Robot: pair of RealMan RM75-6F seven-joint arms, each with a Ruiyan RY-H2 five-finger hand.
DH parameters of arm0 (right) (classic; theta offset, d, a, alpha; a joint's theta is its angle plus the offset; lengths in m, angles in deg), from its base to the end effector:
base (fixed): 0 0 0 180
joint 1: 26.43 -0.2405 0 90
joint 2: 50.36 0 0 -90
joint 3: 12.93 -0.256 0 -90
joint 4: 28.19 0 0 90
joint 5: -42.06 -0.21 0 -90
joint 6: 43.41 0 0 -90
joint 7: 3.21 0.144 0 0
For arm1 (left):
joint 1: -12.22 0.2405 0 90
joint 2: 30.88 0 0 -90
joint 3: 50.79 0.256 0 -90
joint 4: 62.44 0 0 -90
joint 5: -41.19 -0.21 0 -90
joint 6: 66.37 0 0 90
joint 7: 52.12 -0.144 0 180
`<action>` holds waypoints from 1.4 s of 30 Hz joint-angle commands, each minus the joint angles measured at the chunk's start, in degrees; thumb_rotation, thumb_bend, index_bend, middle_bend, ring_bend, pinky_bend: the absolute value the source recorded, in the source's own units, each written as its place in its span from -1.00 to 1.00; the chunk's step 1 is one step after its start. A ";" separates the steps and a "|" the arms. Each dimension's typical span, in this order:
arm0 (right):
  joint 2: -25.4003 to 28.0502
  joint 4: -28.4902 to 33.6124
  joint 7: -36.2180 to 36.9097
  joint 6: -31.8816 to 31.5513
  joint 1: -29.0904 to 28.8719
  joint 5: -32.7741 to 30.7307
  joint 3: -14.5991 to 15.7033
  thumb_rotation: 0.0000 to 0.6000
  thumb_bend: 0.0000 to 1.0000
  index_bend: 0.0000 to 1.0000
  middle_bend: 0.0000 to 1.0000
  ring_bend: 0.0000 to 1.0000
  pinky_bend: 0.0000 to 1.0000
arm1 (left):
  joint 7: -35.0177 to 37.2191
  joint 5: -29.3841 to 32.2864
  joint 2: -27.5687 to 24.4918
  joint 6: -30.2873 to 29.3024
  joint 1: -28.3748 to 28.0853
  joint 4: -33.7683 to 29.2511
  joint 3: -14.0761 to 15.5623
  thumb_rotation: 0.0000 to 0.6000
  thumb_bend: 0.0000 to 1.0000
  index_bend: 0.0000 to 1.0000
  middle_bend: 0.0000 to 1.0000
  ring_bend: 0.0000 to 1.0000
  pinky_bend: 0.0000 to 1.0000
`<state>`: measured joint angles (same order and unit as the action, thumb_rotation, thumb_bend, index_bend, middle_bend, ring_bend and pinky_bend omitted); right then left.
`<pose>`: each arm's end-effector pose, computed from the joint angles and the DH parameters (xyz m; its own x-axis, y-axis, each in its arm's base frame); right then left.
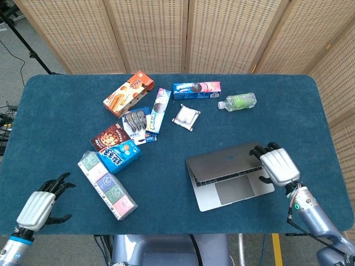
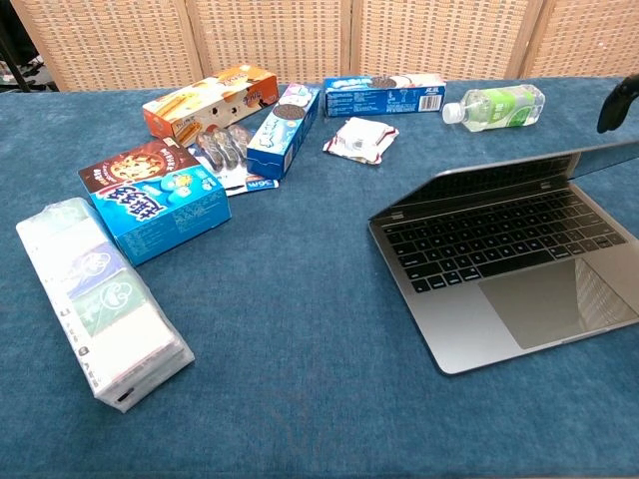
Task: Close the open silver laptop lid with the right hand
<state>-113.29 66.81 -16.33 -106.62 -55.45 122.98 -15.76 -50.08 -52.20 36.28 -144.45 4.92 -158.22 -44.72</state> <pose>-0.2354 -0.2911 0.1157 0.6263 -0.1389 0.7671 -0.7552 -0.3522 0.5527 -0.2865 0.1524 0.0958 0.2912 0.2748 0.9163 0.9536 -0.1596 -0.2552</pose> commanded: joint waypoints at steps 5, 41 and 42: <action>0.08 -0.43 0.59 0.25 0.74 0.02 0.44 1.00 -0.97 -0.41 -0.40 -0.09 -0.49 | -0.26 0.04 -0.07 0.24 -0.07 -0.18 0.12 1.00 -0.98 -0.44 -0.74 -0.57 -0.63; -1.02 -6.33 4.72 1.81 4.70 -0.97 2.77 1.00 -0.97 -0.41 -0.40 -0.09 -0.49 | -0.15 -2.26 -1.03 -0.55 0.04 -1.36 1.25 1.00 -0.98 -0.44 -0.74 -0.57 -0.63; -1.24 -6.80 4.96 2.15 4.79 -1.05 2.91 1.00 -0.97 -0.41 -0.41 -0.09 -0.49 | -0.11 -2.25 -1.05 -0.52 0.02 -1.35 1.25 1.00 -0.98 -0.44 -0.74 -0.57 -0.63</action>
<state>-114.19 60.48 -11.71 -104.84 -50.86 121.97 -13.09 -50.19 -54.45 35.23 -144.97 4.94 -159.58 -43.47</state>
